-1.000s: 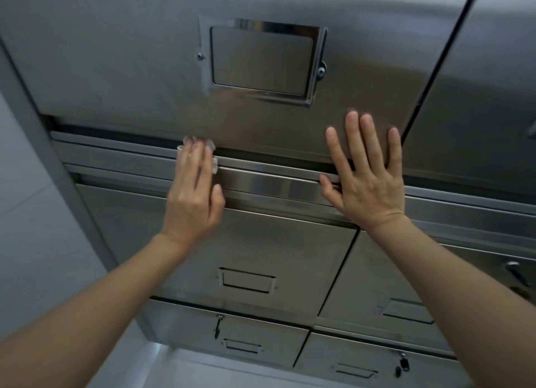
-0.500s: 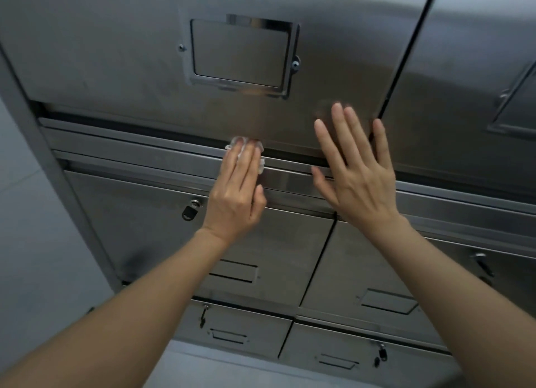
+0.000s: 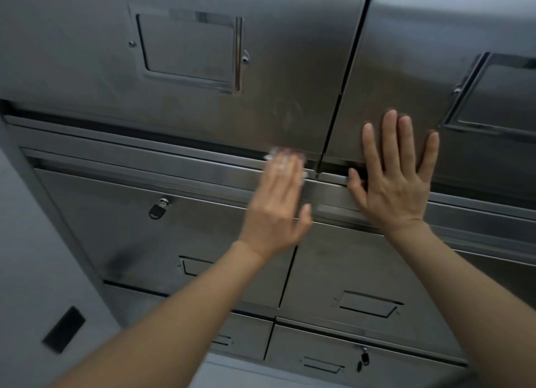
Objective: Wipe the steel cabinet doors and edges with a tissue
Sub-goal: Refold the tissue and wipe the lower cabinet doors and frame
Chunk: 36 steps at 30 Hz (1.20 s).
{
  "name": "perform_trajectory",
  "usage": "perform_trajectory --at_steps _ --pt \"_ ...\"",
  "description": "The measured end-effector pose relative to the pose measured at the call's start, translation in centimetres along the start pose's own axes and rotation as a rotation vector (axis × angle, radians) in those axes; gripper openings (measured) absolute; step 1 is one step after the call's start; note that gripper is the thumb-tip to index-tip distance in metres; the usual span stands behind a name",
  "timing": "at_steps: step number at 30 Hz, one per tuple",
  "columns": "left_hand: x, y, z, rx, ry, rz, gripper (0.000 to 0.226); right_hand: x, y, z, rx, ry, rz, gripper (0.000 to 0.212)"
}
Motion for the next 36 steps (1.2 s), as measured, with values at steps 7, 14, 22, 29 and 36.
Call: perform_trajectory --at_steps 7,14,22,29,36 --pt "0.1 2.5 3.8 -0.124 0.073 -0.102 0.052 -0.3 0.0 0.4 -0.003 0.019 -0.012 0.069" --pt "0.1 0.1 1.3 -0.02 0.14 -0.049 0.056 0.1 0.0 -0.1 0.013 0.011 -0.014 0.07" --pt "0.1 1.0 1.2 -0.107 -0.078 -0.008 0.049 0.1 0.5 0.0 0.011 0.015 -0.042 0.068" --pt "-0.3 2.0 3.4 -0.124 -0.017 -0.06 0.041 -0.1 0.3 0.2 0.013 0.014 -0.026 0.068" --pt "-1.4 3.1 1.2 -0.081 -0.335 -0.029 0.031 0.1 0.2 0.0 0.015 0.009 -0.02 0.068"
Point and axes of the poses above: each hand's wrist, its own x-axis away from the middle knuckle, its own y-axis out of the back of the hand, z = x × y, the point moved 9 cm from there along -x, towards the middle knuckle, and after that the axes turned 15 degrees about y, right-handed, at the moved point
